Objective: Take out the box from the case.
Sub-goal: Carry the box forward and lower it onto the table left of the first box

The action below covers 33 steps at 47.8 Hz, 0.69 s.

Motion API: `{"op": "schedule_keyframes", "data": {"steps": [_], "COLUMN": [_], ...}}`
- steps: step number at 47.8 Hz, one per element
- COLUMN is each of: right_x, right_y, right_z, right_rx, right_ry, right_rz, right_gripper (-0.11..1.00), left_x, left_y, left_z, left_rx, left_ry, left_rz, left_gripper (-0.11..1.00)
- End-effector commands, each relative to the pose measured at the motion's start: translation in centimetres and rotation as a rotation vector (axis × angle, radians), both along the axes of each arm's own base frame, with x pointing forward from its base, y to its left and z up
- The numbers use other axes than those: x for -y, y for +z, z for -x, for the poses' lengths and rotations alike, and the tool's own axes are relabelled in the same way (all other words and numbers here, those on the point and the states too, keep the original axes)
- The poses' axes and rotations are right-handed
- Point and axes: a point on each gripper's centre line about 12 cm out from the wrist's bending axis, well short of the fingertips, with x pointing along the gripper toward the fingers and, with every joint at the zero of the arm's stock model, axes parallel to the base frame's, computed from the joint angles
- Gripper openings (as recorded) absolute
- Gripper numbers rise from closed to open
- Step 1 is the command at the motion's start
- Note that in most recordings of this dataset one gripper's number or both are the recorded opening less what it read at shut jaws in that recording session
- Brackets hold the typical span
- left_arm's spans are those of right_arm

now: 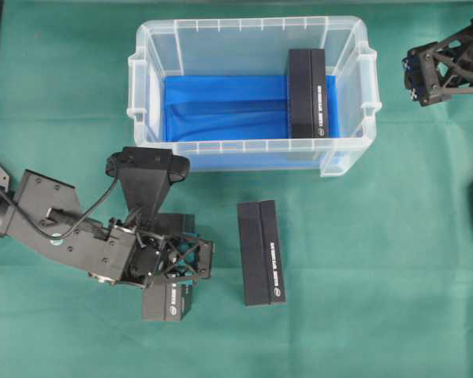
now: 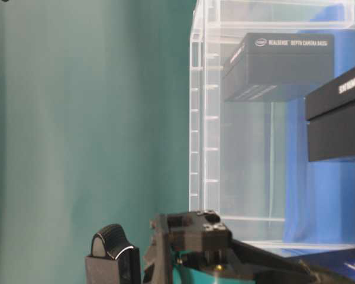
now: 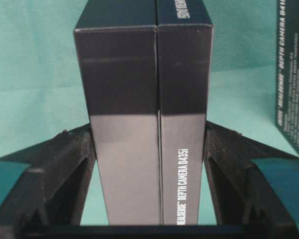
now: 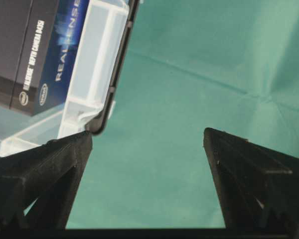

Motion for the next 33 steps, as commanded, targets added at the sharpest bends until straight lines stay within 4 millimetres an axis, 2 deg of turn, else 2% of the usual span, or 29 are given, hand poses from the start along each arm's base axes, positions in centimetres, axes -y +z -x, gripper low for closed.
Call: {"op": "schedule_keyframes", "data": {"steps": [1,14,16,20,22,33], "right_x": [-0.1,-0.3,-0.4,-0.3,-0.4,-0.3], "right_y": [0.6,0.6,0.6,0.6,0.6,0.6], "right_z": [0.1,0.0,0.0,0.0,0.0,0.0], "right_rx": [0.022,0.023,0.022,0.023,0.021,0.023], "right_ry": [0.002,0.010,0.011,0.011,0.013,0.013], "right_rz": [0.005,0.005,0.004,0.005,0.005,0.006], "right_gripper": [0.91,0.91,0.91,0.91,0.91,0.91], "left_x": [0.1,0.5,0.7,1.1,1.2,1.1], "left_y": [1.2,1.6,1.5,1.4,1.5,2.1], "left_z": [-0.5,-0.6,-0.4,0.1,0.1,-0.3], "left_rx": [0.054,0.067,0.055,0.023,0.020,0.036], "left_ry": [-0.005,0.006,0.015,0.026,0.019,0.000], "left_rz": [0.015,0.052,0.072,0.103,0.106,0.106], "left_gripper": [0.60,0.61,0.68,0.90,0.96,0.96]}}
